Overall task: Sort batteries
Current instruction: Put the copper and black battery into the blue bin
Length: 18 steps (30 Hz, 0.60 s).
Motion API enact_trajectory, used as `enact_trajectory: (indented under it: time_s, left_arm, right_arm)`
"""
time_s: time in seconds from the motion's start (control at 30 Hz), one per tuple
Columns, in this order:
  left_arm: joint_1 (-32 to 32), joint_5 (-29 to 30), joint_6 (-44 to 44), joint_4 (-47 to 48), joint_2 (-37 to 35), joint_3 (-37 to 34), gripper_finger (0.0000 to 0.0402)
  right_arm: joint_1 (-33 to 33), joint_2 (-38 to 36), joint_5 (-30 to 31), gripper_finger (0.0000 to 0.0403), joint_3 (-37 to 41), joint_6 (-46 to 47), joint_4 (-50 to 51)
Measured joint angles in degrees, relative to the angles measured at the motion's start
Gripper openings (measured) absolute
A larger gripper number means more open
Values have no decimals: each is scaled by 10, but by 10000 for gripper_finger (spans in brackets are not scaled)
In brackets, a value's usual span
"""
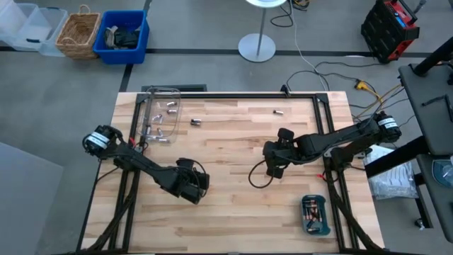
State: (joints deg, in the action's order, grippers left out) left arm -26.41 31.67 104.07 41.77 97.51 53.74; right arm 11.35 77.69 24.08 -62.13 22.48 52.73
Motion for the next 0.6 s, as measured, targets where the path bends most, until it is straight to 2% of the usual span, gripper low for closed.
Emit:
enact_trajectory:
  time_s: [0.6]
  left_arm:
    - [8, -8, 1, -22, 47, 0, 149]
  right_arm:
    - [0, 0, 0, 38, 0, -2, -11]
